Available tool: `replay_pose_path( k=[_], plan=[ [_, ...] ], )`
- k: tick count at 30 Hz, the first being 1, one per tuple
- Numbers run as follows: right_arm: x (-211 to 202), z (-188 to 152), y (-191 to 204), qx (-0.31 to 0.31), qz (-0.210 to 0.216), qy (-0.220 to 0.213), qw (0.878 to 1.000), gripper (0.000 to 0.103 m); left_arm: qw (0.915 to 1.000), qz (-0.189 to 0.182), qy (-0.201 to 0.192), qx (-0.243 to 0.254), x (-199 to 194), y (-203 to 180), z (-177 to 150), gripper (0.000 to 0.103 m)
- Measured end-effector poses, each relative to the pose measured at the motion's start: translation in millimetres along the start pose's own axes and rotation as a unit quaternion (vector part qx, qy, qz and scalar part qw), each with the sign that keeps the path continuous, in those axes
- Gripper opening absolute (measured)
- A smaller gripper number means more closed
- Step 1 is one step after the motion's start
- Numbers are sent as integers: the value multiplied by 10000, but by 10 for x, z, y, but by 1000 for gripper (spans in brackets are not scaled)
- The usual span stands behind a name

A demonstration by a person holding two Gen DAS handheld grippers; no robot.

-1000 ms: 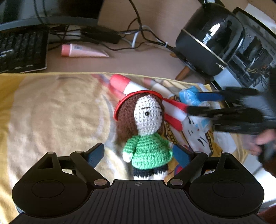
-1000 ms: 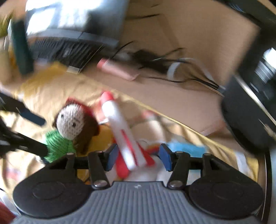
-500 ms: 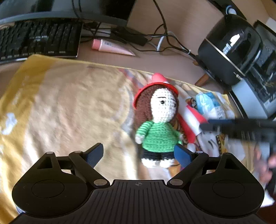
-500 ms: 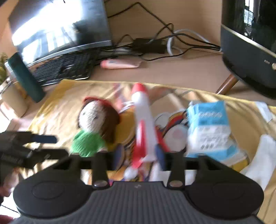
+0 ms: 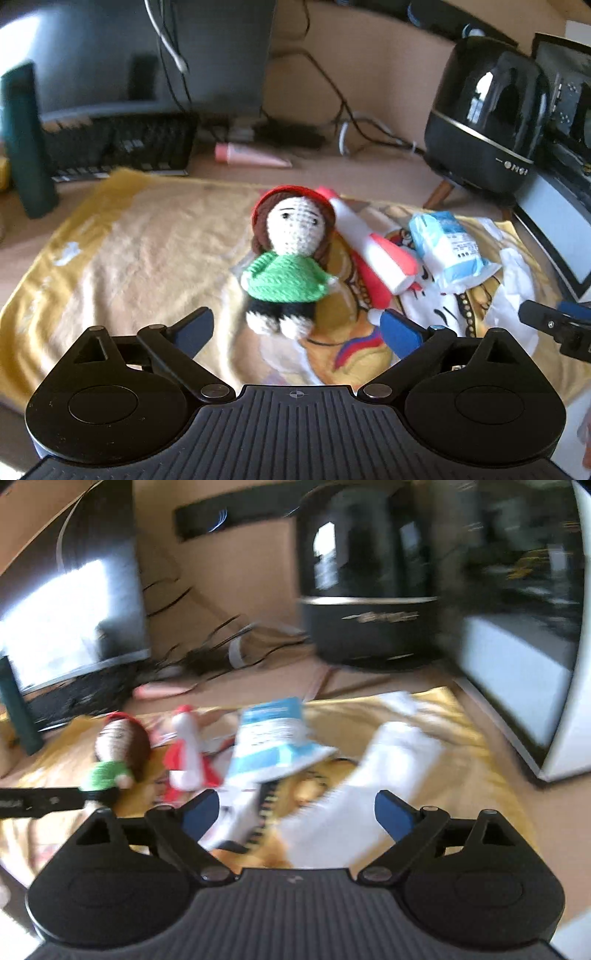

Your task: Organize soft objects

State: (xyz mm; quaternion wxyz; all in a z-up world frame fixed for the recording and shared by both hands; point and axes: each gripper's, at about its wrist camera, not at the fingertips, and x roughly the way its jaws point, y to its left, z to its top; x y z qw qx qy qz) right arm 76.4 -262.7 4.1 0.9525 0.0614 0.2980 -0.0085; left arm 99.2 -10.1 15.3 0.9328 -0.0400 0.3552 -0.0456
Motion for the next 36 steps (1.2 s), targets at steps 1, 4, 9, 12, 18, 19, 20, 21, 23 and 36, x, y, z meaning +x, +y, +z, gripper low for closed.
replay_pose_path(
  k=[1,4,9,12,18,19,20,21,23,36],
  plan=[
    [-53,-95,19,-23,-177,-134,9998,97,9999,27,-87,90,-23,-92,-84,101],
    [-162,-287,102,-368,-453,-194,9981,99,9981,136,-96,591,-40,-385,-259,102],
    [-289,-379,189,-695,-519,-333,9957,103,9950,498,-280,823,-137,-550,-331,103],
    [-294,-425,161,-695,-558,-271,9957,103,9961,569,-293,607,-190,-520,-351,103],
    [-261,-434,48,-194,-592,-140,9980,103,9968,681,-60,420,-211,-450,-394,103],
    [-259,-442,52,-155,-592,-125,9980,103,9966,697,-56,433,-217,-442,-398,103],
    [-252,-449,59,-148,-588,-101,9981,103,9965,707,-49,443,-225,-436,-407,103],
    [-242,-455,72,-151,-584,-68,9982,103,9964,709,-32,456,-236,-426,-416,103],
    [-222,-453,112,-180,-538,8,9984,103,9967,678,-16,447,-250,-406,-419,103],
    [-118,-407,148,-133,-404,155,9990,103,9975,668,117,-173,-241,-205,-427,103]
  ],
)
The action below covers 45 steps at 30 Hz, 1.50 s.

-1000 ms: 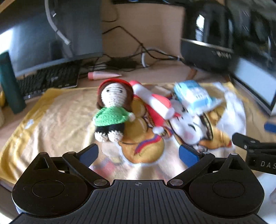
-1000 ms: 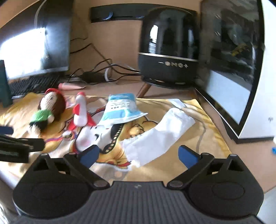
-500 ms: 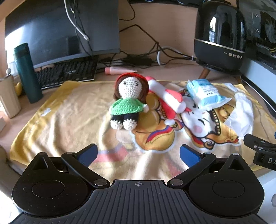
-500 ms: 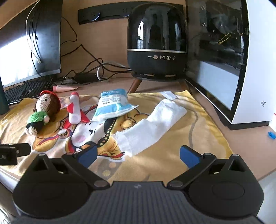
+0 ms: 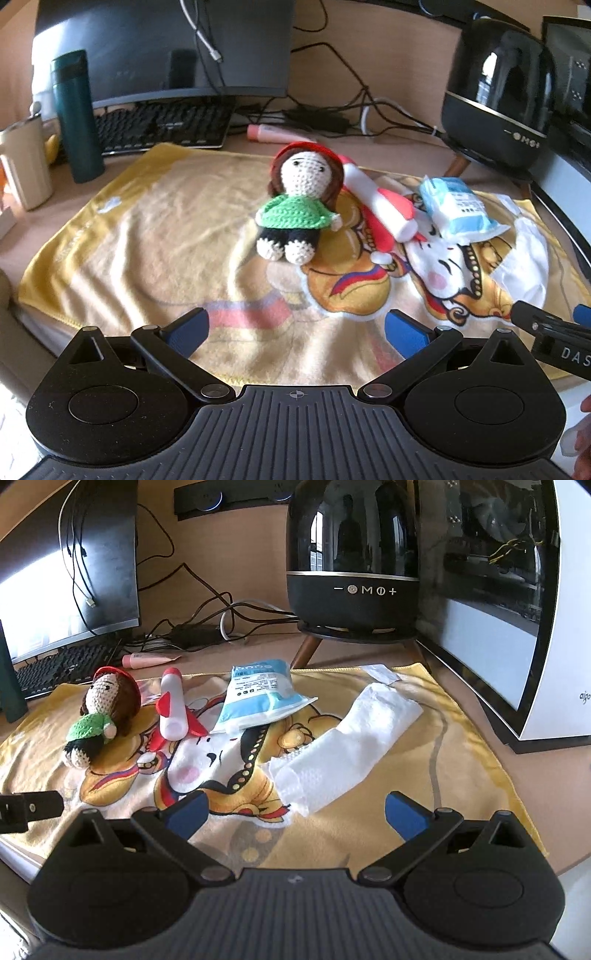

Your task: Organize soft objects

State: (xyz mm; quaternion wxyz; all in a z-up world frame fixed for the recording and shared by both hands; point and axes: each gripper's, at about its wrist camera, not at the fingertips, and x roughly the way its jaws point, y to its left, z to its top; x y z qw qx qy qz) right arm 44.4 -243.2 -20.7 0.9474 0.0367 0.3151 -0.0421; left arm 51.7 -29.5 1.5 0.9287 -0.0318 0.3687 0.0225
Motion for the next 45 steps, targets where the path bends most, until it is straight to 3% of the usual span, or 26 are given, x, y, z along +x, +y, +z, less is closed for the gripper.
replay_pose_path(
  k=[9,13,23,45],
  plan=[
    [23,-13,70,-159,5,83,9998,103,9974,-21,-63,724,-41,-161,-69,103],
    [21,-3,66,-159,17,76,9998,103,9978,-227,-50,615,-53,-146,-63,103],
    [-3,0,37,-108,2,98,9999,103,9989,-145,95,425,15,-140,-66,103],
    [43,2,21,-6,132,230,9996,103,9977,-145,260,607,111,-172,-37,103]
  ],
)
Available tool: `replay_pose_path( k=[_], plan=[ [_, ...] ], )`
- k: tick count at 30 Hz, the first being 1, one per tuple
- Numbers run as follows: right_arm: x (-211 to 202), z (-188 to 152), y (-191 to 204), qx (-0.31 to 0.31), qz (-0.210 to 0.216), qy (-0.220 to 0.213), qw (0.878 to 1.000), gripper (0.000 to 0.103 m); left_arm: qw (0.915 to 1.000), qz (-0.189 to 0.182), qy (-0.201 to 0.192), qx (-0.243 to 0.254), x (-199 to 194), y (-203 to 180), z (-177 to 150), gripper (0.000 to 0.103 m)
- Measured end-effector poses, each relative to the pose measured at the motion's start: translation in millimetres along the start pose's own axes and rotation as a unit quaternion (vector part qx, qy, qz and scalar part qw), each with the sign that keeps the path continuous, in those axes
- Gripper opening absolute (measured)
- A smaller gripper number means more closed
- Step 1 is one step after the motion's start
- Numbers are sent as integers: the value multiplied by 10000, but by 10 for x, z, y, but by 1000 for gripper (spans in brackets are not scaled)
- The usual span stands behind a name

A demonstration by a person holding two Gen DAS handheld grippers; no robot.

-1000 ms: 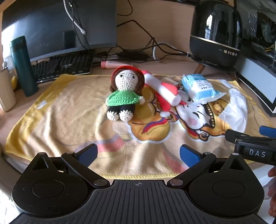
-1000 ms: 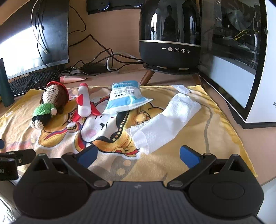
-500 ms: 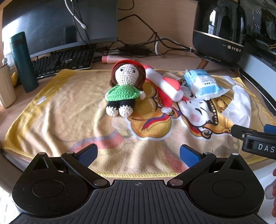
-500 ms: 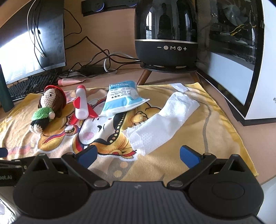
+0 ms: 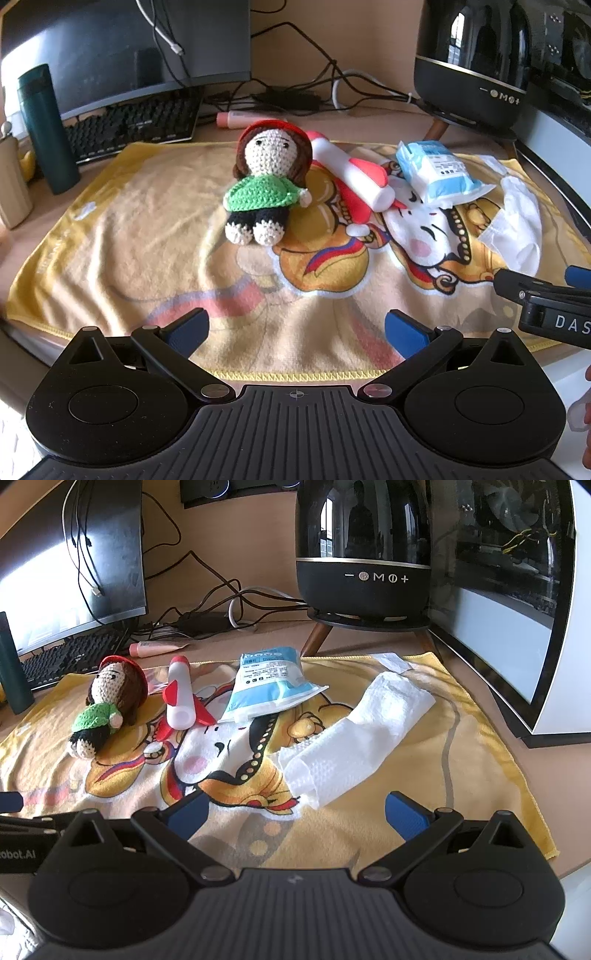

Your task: Organize soft objects

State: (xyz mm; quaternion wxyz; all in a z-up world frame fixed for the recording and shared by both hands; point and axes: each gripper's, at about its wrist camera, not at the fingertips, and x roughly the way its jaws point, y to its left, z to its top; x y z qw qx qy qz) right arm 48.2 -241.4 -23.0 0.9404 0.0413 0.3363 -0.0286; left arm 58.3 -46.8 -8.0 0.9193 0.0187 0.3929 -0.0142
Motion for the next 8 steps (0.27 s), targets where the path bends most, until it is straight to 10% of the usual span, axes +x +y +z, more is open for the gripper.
replay_pose_path(
  k=[8],
  plan=[
    [-9,-25,0,-25,1,40,10000,103,10000,-57,-38,-22,-10,3,-24,103]
  ],
)
